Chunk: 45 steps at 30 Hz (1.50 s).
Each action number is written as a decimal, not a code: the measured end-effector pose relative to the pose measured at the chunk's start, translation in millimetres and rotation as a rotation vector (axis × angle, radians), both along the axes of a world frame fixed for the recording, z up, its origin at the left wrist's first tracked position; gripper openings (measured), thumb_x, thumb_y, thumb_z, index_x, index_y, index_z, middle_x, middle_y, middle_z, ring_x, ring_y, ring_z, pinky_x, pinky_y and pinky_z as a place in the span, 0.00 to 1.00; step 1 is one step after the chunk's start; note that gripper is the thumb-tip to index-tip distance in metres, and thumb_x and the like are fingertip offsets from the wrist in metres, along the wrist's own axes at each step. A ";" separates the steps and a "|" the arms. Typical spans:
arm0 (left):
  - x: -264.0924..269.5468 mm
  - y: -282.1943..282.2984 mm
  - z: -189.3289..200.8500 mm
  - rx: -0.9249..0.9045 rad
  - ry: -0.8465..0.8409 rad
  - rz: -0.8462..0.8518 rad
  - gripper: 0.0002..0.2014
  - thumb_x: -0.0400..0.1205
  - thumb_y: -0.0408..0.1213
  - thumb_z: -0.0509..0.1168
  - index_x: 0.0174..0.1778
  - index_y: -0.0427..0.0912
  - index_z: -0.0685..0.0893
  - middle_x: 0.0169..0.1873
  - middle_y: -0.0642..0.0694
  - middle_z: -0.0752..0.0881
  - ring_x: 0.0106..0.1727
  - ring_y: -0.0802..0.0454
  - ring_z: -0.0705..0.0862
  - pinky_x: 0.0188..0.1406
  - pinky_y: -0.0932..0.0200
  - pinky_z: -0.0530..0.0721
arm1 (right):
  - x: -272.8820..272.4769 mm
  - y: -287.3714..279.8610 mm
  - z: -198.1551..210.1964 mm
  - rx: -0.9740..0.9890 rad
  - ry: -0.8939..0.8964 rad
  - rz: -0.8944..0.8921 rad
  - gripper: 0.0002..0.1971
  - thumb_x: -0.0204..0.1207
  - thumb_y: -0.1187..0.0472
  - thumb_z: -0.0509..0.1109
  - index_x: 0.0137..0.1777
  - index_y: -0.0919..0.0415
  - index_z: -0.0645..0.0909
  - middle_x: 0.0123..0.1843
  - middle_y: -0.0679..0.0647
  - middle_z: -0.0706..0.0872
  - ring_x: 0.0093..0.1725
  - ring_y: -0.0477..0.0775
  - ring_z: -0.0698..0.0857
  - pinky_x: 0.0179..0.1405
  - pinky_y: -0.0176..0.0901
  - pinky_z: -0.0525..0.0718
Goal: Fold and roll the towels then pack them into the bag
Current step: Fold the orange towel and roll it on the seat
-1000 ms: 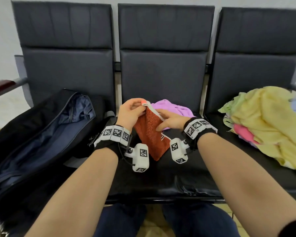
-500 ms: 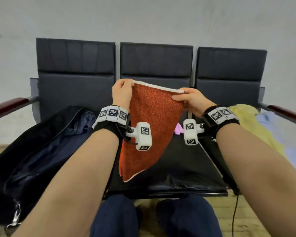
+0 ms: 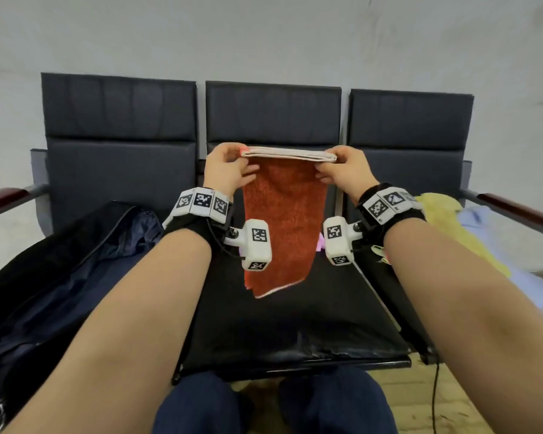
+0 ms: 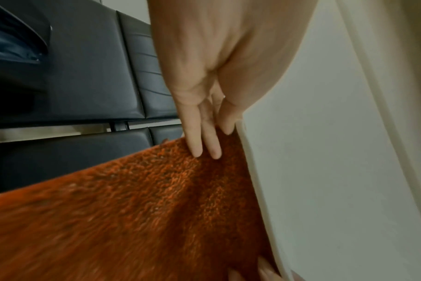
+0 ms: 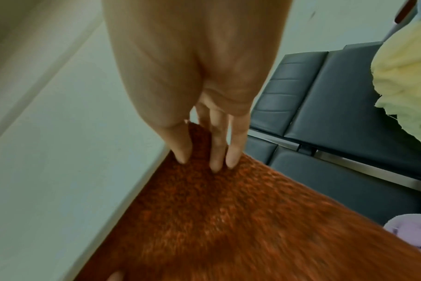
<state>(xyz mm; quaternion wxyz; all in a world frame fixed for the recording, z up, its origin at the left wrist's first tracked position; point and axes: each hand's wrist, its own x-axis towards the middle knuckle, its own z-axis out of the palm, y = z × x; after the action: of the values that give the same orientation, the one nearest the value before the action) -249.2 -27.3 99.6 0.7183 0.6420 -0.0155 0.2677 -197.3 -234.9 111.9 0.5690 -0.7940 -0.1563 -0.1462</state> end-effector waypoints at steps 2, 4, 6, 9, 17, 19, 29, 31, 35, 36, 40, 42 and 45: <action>3.5 1.5 -8.0 0.033 -0.028 -0.012 0.13 0.84 0.23 0.58 0.44 0.47 0.78 0.43 0.52 0.85 0.39 0.58 0.89 0.38 0.60 0.83 | 6.2 0.5 -9.1 0.033 -0.053 -0.049 0.13 0.68 0.73 0.73 0.37 0.52 0.80 0.35 0.55 0.85 0.37 0.56 0.86 0.46 0.54 0.88; 3.5 3.0 -21.7 0.045 -0.001 -0.024 0.14 0.82 0.23 0.60 0.42 0.49 0.80 0.42 0.53 0.86 0.40 0.60 0.89 0.36 0.59 0.77 | 8.8 -1.0 -26.0 0.041 -0.054 -0.082 0.11 0.63 0.69 0.73 0.35 0.50 0.81 0.34 0.52 0.86 0.39 0.57 0.86 0.48 0.58 0.87; 2.4 4.5 -40.8 0.072 0.063 -0.016 0.15 0.80 0.21 0.62 0.42 0.49 0.80 0.41 0.52 0.86 0.40 0.60 0.87 0.37 0.60 0.78 | 8.6 -1.3 -51.0 0.046 -0.035 -0.078 0.08 0.59 0.65 0.71 0.34 0.50 0.82 0.33 0.52 0.86 0.38 0.56 0.87 0.46 0.54 0.88; -2.2 8.4 -77.0 0.081 0.219 -0.015 0.16 0.76 0.19 0.62 0.40 0.48 0.82 0.40 0.49 0.85 0.43 0.54 0.84 0.41 0.58 0.81 | -0.1 -2.5 -101.3 0.023 0.026 -0.073 0.10 0.64 0.71 0.71 0.33 0.53 0.81 0.32 0.54 0.86 0.35 0.56 0.86 0.40 0.50 0.87; -8.3 11.5 -216.3 0.452 0.967 -0.184 0.10 0.81 0.25 0.62 0.53 0.38 0.84 0.40 0.39 0.85 0.39 0.47 0.82 0.39 0.55 0.79 | -17.3 -8.0 -252.1 -0.584 0.600 0.117 0.06 0.67 0.70 0.75 0.36 0.59 0.83 0.32 0.54 0.84 0.32 0.49 0.82 0.26 0.35 0.76; -6.5 14.4 -222.8 0.702 1.020 -0.189 0.15 0.80 0.29 0.66 0.63 0.37 0.84 0.53 0.36 0.85 0.53 0.41 0.85 0.47 0.54 0.81 | -17.1 -8.3 -257.7 -0.628 0.674 0.158 0.07 0.69 0.68 0.75 0.36 0.58 0.81 0.30 0.55 0.83 0.29 0.49 0.82 0.19 0.33 0.72; 3.6 29.6 -238.7 0.765 1.101 -0.383 0.10 0.79 0.34 0.70 0.55 0.43 0.85 0.46 0.45 0.83 0.47 0.54 0.78 0.34 0.67 0.74 | 1.0 -16.6 -248.3 -0.734 0.686 0.331 0.04 0.68 0.60 0.80 0.37 0.55 0.87 0.32 0.50 0.82 0.34 0.47 0.77 0.29 0.36 0.72; 2.5 33.0 -242.2 0.701 1.099 -0.404 0.09 0.79 0.37 0.71 0.54 0.46 0.83 0.47 0.49 0.83 0.49 0.57 0.79 0.35 0.68 0.75 | 3.8 -18.1 -253.5 -0.689 0.692 0.350 0.04 0.68 0.59 0.81 0.39 0.54 0.87 0.35 0.53 0.83 0.34 0.48 0.77 0.30 0.38 0.71; 2.6 38.8 -244.2 0.707 1.018 -0.405 0.09 0.77 0.42 0.73 0.50 0.48 0.81 0.45 0.49 0.84 0.43 0.57 0.79 0.36 0.67 0.75 | 3.6 -23.4 -260.5 -0.622 0.699 0.372 0.05 0.70 0.59 0.80 0.43 0.57 0.87 0.37 0.53 0.85 0.34 0.45 0.79 0.29 0.35 0.72; 3.1 40.2 -244.9 0.708 0.998 -0.413 0.10 0.76 0.43 0.74 0.48 0.48 0.81 0.46 0.48 0.85 0.45 0.55 0.80 0.39 0.66 0.75 | 3.3 -25.2 -261.4 -0.603 0.694 0.368 0.05 0.70 0.59 0.80 0.43 0.57 0.87 0.35 0.52 0.84 0.33 0.45 0.79 0.28 0.33 0.72; 1.3 44.8 -248.6 0.663 0.933 -0.384 0.07 0.77 0.41 0.73 0.43 0.49 0.80 0.45 0.46 0.85 0.46 0.53 0.81 0.39 0.66 0.76 | 5.0 -32.2 -265.5 -0.540 0.679 0.336 0.03 0.73 0.58 0.77 0.42 0.56 0.87 0.33 0.49 0.83 0.32 0.43 0.79 0.26 0.27 0.73; 0.6 45.8 -250.3 0.671 0.951 -0.336 0.07 0.78 0.42 0.72 0.44 0.49 0.80 0.44 0.47 0.85 0.43 0.55 0.82 0.38 0.66 0.78 | 6.1 -34.6 -267.5 -0.501 0.691 0.334 0.03 0.75 0.58 0.75 0.42 0.54 0.86 0.34 0.50 0.84 0.32 0.43 0.79 0.25 0.28 0.73; -0.6 40.6 -252.7 0.656 0.997 -0.314 0.09 0.78 0.40 0.72 0.52 0.47 0.82 0.38 0.49 0.82 0.37 0.59 0.79 0.33 0.67 0.77 | 8.1 -33.6 -273.1 -0.500 0.713 0.292 0.03 0.79 0.58 0.71 0.43 0.55 0.82 0.33 0.53 0.81 0.30 0.46 0.77 0.22 0.32 0.72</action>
<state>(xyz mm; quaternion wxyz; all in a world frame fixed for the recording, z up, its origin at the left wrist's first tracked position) -249.8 13.3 -153.2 0.4351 0.8673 0.1463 -0.1925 -189.2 -268.5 -161.3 0.3928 -0.8774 -0.0915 0.2599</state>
